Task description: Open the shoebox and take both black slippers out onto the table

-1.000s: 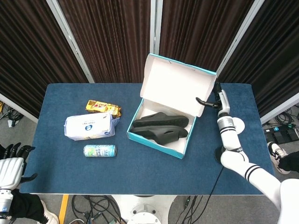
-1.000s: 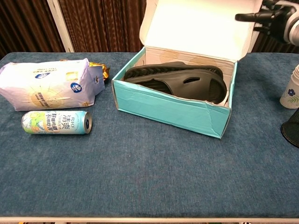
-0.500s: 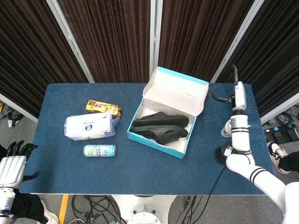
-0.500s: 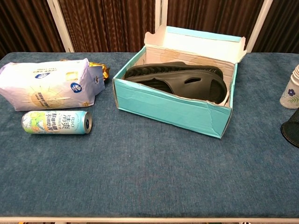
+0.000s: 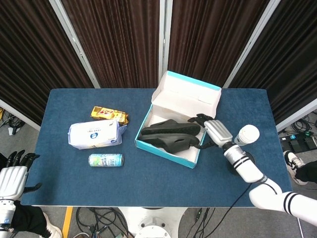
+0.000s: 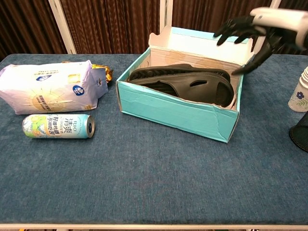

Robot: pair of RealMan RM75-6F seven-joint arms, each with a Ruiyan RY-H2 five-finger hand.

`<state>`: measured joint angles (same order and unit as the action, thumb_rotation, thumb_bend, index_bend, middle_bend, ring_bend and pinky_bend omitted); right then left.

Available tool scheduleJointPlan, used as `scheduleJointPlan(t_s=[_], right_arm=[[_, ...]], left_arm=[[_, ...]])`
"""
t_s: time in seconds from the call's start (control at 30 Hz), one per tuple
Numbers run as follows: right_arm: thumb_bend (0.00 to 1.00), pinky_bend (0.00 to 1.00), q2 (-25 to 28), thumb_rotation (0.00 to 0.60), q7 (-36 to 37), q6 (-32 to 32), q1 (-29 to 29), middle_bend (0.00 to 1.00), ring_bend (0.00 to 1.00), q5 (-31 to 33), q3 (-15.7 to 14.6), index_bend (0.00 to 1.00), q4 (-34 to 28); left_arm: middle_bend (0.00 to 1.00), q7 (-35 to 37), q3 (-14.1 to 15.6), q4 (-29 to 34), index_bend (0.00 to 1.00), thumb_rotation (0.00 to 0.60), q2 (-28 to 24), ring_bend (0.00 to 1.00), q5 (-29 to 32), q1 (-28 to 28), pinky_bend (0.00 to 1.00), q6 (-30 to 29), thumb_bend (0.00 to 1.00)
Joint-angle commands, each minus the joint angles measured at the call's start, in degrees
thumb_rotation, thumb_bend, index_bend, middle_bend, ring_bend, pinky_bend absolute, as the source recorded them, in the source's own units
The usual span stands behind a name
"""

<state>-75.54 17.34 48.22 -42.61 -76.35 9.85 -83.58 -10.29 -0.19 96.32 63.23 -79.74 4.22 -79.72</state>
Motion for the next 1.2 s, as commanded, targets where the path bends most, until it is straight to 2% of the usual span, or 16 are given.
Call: scheduleJointPlan(t_s=[0.03, 0.6, 0.97, 1.2], right_arm=[[0.00, 0.17, -0.98, 0.600, -6.97, -4.14, -2.27, 0.22, 0.10, 3.06, -1.34, 0.22, -1.56], [0.00, 0.26, -6.36, 0.600, -22.22, -5.47, -6.20, 0.26, 0.15, 15.86, 0.59, 0.27, -1.57], [0.00, 0.31, -9.93, 0.600, -31.06, -3.89, -8.79, 0.26, 0.15, 23.85, 0.41, 0.27, -1.22], [0.06, 0.41, -13.20, 0.600, -36.60, -0.27, -9.54, 0.27, 0.17, 26.12, -0.39, 0.29, -0.16]], left_arm=[[0.16, 0.62, 0.10, -0.64, 0.20, 0.600, 0.23, 0.05, 0.05, -0.13, 0.05, 0.06, 0.00], [0.16, 3.35, 0.21, -3.73, 0.20, 0.600, 1.29, 0.05, -0.13, -0.21, 0.05, 0.62, 0.00], [0.16, 4.87, 0.19, -5.43, 0.20, 0.600, 2.05, 0.05, -0.05, -0.07, 0.05, 1.23, 0.00], [0.16, 5.86, 0.23, -6.43, 0.20, 0.600, 2.55, 0.05, -0.07, -0.01, 0.05, 1.64, 0.00]])
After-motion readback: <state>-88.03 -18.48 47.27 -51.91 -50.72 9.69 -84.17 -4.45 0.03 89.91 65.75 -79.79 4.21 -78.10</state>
